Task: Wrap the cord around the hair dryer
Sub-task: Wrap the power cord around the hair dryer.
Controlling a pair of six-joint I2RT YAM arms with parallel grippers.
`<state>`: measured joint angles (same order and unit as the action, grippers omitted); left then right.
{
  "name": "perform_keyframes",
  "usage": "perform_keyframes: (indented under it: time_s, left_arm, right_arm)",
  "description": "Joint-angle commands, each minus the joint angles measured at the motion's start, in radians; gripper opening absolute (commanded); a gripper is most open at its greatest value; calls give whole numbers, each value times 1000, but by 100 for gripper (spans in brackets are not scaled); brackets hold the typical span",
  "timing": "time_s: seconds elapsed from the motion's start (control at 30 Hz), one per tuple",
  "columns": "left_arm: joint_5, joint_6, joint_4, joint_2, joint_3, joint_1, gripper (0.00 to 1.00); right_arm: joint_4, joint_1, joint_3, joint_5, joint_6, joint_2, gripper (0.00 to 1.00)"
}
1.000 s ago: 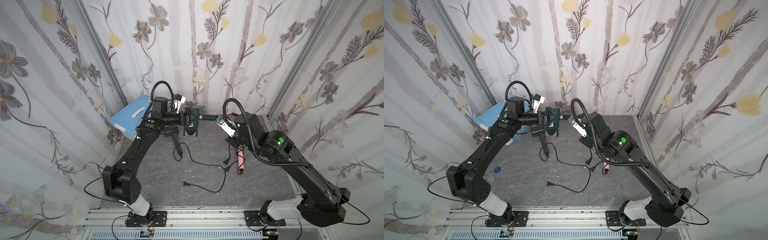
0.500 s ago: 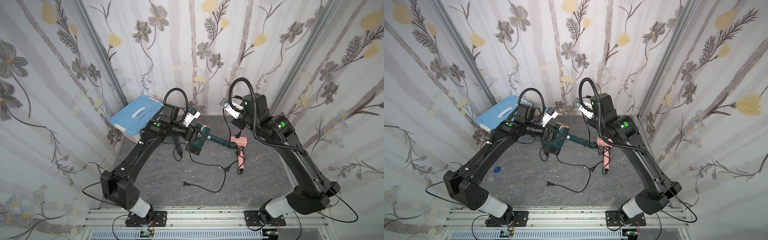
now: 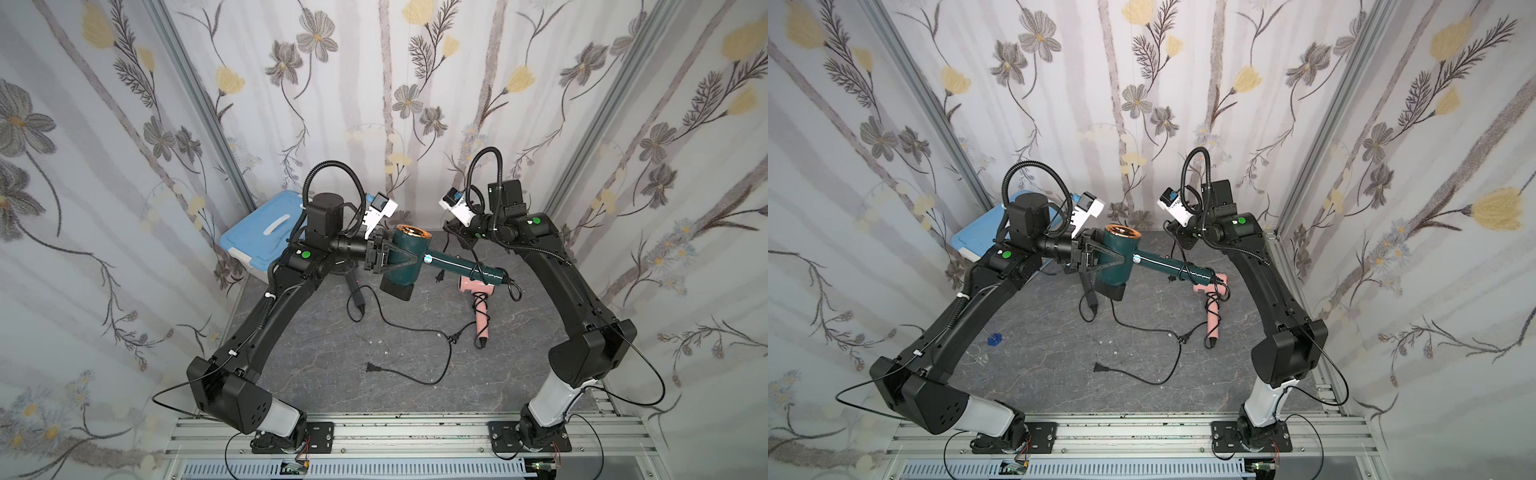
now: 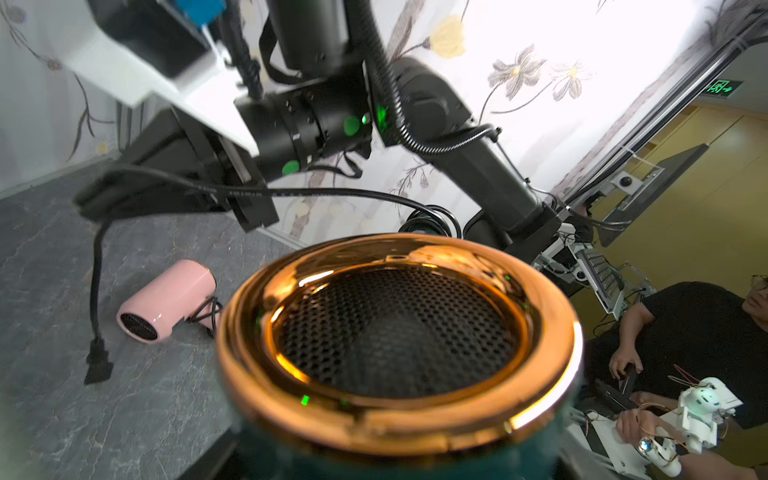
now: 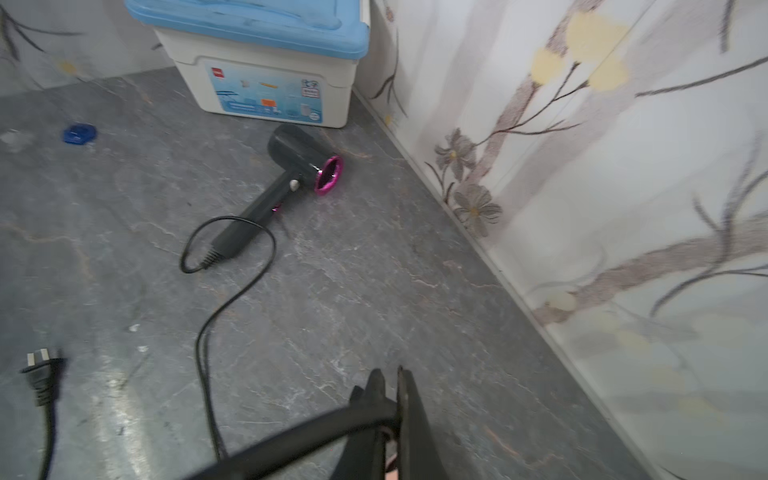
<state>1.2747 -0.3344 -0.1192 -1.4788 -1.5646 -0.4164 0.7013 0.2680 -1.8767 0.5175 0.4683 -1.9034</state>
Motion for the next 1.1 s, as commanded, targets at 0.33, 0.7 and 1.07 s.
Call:
perform_keyframes:
  time_s: [0.33,0.7,1.07]
  left_arm:
    - [-81,-640,868,-94,55,91,0]
    - [-328,-572,755,-107,86,135,0]
    - [-464,137,-133,-84,-100,32,0]
  right_arm:
    - [-487,-83,460,410,-476,135,0]
    - [-732,91,930,109,-711,508,0]
    - [-130,227,620,-258,-481,607,0]
